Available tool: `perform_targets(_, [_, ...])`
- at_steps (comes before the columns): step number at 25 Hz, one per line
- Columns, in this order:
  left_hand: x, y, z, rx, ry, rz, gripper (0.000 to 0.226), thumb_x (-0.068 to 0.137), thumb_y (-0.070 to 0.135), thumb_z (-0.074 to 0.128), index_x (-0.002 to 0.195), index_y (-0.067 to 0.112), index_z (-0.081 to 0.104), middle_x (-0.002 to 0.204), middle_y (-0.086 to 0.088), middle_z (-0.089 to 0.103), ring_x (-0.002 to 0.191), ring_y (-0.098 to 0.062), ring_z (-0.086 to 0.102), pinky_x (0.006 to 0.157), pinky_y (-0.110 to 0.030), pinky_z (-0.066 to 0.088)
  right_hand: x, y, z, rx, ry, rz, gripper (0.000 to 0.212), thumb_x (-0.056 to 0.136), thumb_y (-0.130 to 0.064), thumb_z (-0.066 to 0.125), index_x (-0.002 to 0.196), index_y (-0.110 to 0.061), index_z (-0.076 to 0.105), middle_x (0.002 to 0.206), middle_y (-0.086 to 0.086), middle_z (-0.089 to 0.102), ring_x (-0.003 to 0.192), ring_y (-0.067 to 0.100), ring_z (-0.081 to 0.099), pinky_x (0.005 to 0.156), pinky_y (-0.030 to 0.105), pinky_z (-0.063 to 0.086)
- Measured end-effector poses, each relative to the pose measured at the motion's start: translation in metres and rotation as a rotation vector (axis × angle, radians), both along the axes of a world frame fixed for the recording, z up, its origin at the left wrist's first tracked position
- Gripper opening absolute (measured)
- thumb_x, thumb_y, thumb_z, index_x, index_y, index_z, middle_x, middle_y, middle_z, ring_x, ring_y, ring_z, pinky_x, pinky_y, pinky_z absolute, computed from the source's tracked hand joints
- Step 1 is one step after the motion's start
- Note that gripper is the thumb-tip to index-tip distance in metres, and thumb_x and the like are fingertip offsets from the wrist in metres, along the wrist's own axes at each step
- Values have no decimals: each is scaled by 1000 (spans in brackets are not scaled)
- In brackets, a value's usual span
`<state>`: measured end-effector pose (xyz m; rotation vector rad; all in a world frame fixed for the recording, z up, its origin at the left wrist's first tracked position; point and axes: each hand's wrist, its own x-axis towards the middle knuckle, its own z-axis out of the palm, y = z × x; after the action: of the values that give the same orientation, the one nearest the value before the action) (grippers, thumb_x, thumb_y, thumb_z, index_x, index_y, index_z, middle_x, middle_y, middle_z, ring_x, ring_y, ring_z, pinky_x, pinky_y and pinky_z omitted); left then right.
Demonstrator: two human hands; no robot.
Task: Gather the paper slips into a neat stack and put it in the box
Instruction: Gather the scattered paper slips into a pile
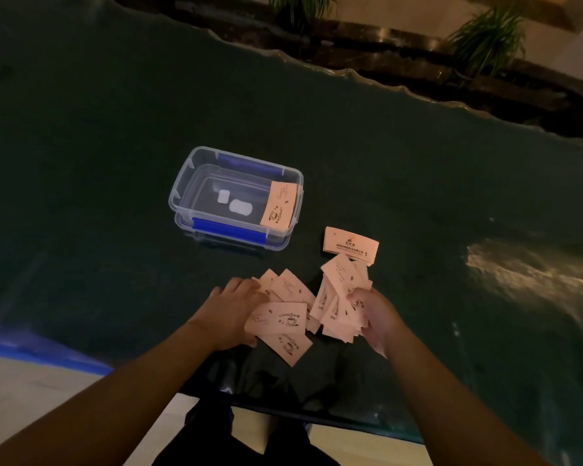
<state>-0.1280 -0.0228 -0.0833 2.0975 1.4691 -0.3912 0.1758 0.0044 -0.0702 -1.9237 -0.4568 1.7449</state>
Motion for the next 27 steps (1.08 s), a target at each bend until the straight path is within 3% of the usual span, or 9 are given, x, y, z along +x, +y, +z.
perform_targets(5, [4,0,6,0,-21,-5,83,87,50,74,159,40,34,163,-1,36,150,-25,30,121,-52,34,-4,1,5,-12,26,91,33,96,-8,67,117,-33,66,124,9,76,113,32,71,77,47,57])
perform_targets(13, [16,1,8,79,-61,150,78,85,45,77,153,32,39,157,1,41,142,-21,42,115,-45,45,-45,1,10,-2,-76,441,50,95,-13,72,143,-24,59,124,6,77,109,27,77,84,45,62])
perform_targets(16, [20,-12,1,54,-37,413,56,86,51,74,132,28,52,134,1,56,119,-15,58,98,-36,55,-57,8,8,41,-221,567,54,94,-18,75,145,-22,59,136,9,68,116,28,73,98,51,62])
perform_targets(18, [22,-27,-3,-26,-111,589,25,90,53,68,99,33,59,103,9,67,85,-4,64,74,-23,57,-63,12,9,79,-310,644,55,92,-23,76,144,-21,61,144,11,58,123,31,69,102,53,60])
perform_targets(20, [26,-45,-6,-118,-217,739,28,87,60,67,83,33,62,77,14,70,67,1,63,58,-17,50,-65,14,8,96,-391,712,60,90,-29,77,146,-21,59,146,9,54,134,33,60,107,56,57])
perform_targets(22, [32,-59,-5,-228,-428,942,25,81,58,75,89,35,68,81,23,73,77,0,69,62,-20,52,-65,15,8,93,-433,752,61,89,-34,77,146,-22,57,143,7,53,137,32,55,109,57,55])
perform_targets(25, [39,-62,-4,-411,-674,1276,41,81,39,83,117,24,69,110,3,77,106,-23,73,89,-43,64,-64,14,6,82,-425,768,50,89,-34,77,135,-26,59,136,5,61,131,29,61,104,53,59])
perform_targets(27, [42,-60,-1,-449,-733,1385,34,86,28,81,117,18,71,112,-5,78,107,-28,74,96,-48,62,-63,13,4,81,-411,761,49,90,-32,78,135,-25,59,135,4,64,122,26,68,98,49,63])
